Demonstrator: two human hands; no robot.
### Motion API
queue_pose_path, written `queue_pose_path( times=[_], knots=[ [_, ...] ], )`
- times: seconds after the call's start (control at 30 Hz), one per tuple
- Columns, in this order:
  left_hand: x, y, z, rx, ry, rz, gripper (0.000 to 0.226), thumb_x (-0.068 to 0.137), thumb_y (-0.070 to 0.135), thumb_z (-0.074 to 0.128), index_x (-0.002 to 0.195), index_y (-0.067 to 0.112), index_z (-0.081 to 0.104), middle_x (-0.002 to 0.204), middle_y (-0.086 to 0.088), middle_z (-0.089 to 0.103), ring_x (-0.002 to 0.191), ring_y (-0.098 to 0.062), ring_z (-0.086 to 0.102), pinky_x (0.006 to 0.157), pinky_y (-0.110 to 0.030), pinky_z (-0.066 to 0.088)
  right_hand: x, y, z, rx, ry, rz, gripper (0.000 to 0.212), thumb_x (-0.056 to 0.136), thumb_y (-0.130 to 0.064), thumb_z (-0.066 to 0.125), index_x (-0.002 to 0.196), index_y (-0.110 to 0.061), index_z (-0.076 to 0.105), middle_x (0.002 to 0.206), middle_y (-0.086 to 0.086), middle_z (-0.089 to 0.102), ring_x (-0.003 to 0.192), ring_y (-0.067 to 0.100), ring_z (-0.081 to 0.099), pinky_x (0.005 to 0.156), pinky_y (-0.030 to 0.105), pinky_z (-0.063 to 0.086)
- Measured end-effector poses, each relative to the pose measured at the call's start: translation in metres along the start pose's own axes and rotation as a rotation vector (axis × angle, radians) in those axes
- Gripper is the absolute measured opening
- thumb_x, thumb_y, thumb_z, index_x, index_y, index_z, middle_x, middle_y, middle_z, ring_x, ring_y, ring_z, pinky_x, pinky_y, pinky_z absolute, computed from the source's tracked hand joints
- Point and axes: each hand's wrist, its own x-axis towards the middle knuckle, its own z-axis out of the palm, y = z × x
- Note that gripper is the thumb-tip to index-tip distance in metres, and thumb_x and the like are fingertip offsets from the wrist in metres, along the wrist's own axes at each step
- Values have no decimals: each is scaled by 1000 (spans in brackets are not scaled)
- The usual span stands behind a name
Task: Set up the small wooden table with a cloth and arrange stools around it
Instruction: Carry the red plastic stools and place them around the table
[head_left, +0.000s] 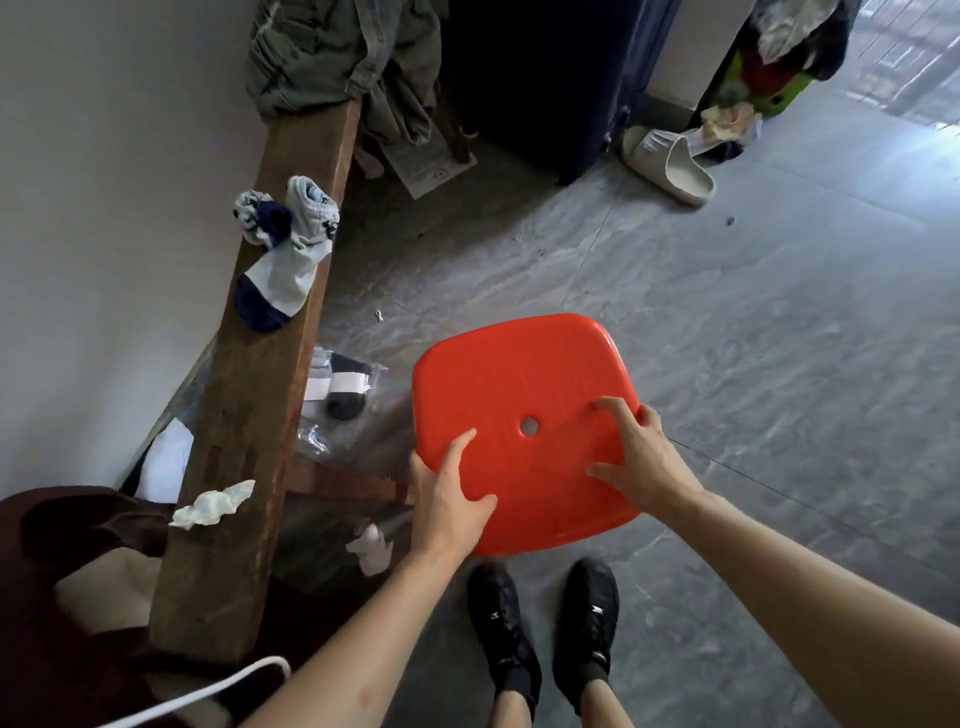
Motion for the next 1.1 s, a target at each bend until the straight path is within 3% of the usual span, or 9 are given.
queue_pose_path(
  times=[0.23, 0.5, 0.87, 1.1],
  knots=[
    [-2, 47, 23, 110, -110, 152, 74, 74, 13, 76, 135, 42, 46, 130, -6, 32, 121, -25, 48, 109, -27, 34, -39, 53, -22, 141, 86, 127, 76, 79, -21, 77, 138, -41, 33, 130, 13, 36, 101, 34, 59, 93, 42, 51],
    [-18, 120, 84, 273, -277, 335, 65, 77, 18, 73, 132, 39, 45, 131, -5, 30, 117, -23, 48, 104, -32, 41, -96, 137, -49, 313, 223, 302, 77, 77, -27, 77, 139, -41, 33, 128, 12, 39, 106, 35, 57, 96, 45, 48],
    [-69, 219, 216, 380, -470, 536, 60, 74, 13, 74, 123, 36, 50, 129, -5, 30, 118, -24, 49, 106, -38, 43, -176, 278, -81, 500, 389, 514, 76, 76, -27, 78, 137, -41, 35, 124, 12, 43, 107, 33, 57, 99, 44, 47],
    [-107, 274, 321, 510, -589, 698, 49, 73, 7, 74, 114, 28, 60, 127, -6, 36, 121, -23, 45, 102, -24, 34, -239, 363, -87, 605, 458, 688, 75, 82, -28, 72, 143, -39, 29, 126, 14, 40, 108, 35, 56, 99, 46, 46]
  ],
)
